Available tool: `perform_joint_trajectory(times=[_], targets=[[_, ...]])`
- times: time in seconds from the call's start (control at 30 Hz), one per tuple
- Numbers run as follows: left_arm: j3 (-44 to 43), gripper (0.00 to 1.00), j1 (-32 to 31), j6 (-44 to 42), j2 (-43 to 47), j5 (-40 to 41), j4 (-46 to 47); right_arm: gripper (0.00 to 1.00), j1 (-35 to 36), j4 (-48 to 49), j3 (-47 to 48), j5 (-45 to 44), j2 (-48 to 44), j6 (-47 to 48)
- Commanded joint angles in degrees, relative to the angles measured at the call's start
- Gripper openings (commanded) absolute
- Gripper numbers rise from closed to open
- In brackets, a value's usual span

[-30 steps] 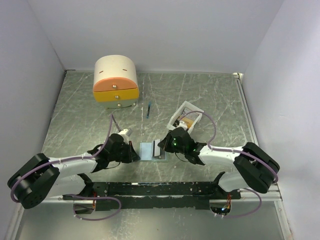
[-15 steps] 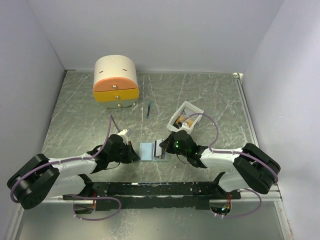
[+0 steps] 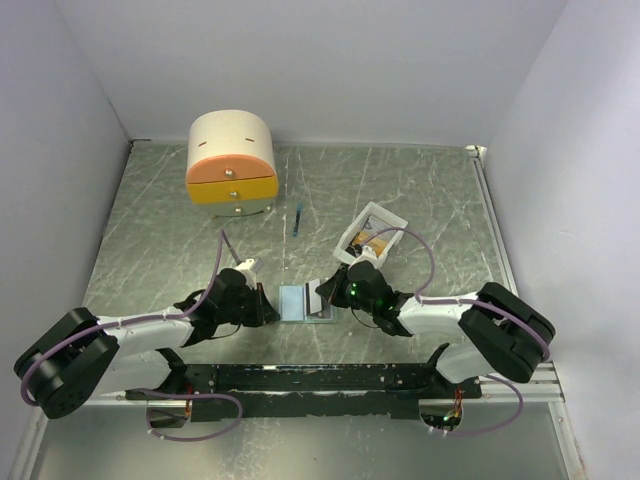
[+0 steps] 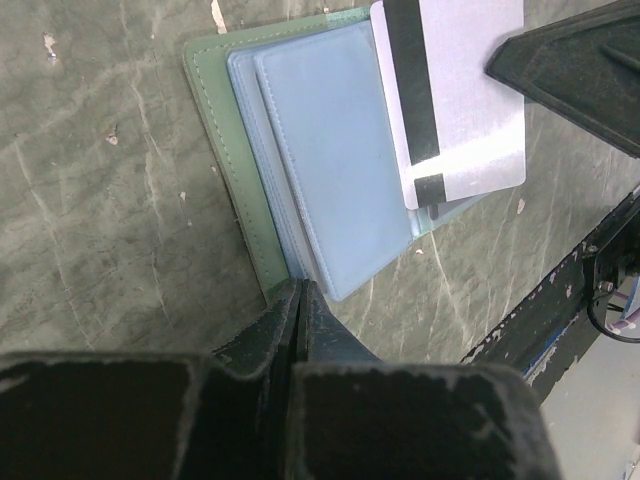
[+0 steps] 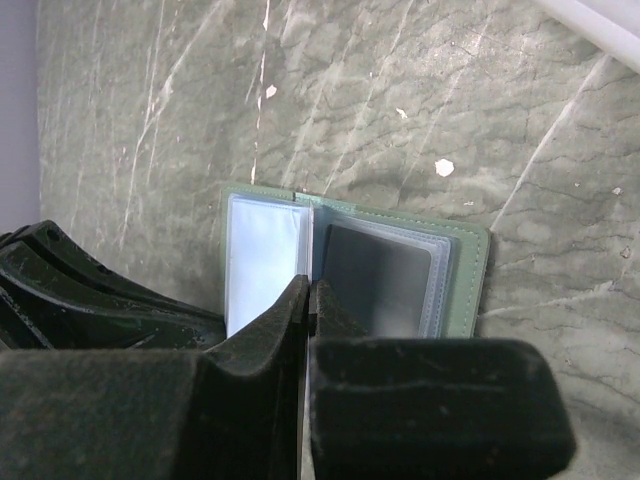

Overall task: Put the credit cards into the card holder
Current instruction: Insert the credit card into the card holder.

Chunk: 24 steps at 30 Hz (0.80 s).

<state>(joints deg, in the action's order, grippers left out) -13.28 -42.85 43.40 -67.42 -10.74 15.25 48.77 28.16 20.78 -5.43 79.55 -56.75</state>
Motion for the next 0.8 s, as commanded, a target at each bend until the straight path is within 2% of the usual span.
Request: perform_joint_trajectory(times=[0.0,0.23,0.6,0.77], targets=[[-0.2,0.08,0.0,-0.6,-0.5,-1.3,-0.1,0.00,0.4,1.9,-0.8,0.9,1.6,-1.0],[-0.9,0.08,0.0,-1.1,-0.5,-1.3,-0.7,0.00,0.3,2.0,-0.4,0.5,1.3,-2.1],[-1.2,0.08,0.0,-1.5,0.4,-0.9,-2.0,0.00,0.3,7.1,-3.8,0.8,2.7,-5.1],[-0.8,0.09,0.0,-1.1,0.7,-0.9,-1.4,0.00,0.3,4.7,-3.8,0.5,2.5,-4.1]])
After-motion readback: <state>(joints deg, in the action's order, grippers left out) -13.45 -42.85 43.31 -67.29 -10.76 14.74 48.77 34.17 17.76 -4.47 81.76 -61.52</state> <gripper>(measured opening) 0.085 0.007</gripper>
